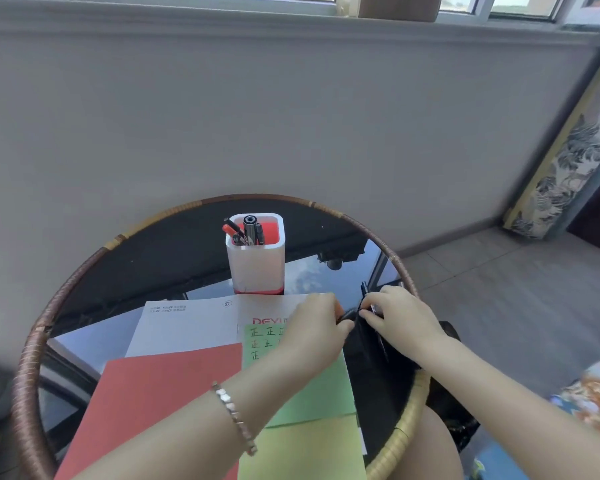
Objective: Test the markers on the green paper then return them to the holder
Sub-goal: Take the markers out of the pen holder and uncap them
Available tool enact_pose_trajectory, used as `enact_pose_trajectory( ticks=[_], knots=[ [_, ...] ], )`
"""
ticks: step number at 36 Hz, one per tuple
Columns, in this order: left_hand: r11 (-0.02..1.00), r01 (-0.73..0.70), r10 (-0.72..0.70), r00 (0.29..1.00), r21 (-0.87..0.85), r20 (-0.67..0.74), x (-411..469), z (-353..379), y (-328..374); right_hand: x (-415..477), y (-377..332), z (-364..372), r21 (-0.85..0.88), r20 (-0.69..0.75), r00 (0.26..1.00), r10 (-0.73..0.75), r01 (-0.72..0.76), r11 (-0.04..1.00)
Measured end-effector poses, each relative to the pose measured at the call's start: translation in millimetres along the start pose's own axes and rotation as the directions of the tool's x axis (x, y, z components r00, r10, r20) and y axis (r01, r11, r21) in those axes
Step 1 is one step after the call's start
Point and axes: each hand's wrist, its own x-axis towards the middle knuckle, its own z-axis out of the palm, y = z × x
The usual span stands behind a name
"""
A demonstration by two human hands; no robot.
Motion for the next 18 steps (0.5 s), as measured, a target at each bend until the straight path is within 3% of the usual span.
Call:
enact_pose_trajectory(
  ticks=[5, 9, 13, 18],
  knots=[
    [0.958, -0.083, 0.072, 0.996, 0.275, 0.052, 17.0, 23.5, 18.3, -4.5, 9.4, -4.5, 0.122, -0.009, 1.000, 0.021, -0.020, 0.992],
    [0.925, -0.125, 0.103, 0.991, 0.357, 0.082, 18.8, 32.2, 20.1, -8.1, 9.7, -19.3, 0.228, -0.044, 0.998, 0.050, -0.039, 0.973],
    [0.934, -0.155, 0.154, 0.988, 0.321, 0.029, 13.7, 25.5, 13.6, -7.5, -2.1, -33.5, 0.288, -0.070, 0.997, 0.014, 0.007, 0.958],
    [0.978, -0.168, 0.183, 0.976, 0.127, -0.115, 0.9, -18.7, -6.7, 6.9, -43.4, -51.4, 0.365, -0.106, 0.988, -0.110, 0.141, 0.920]
  ],
)
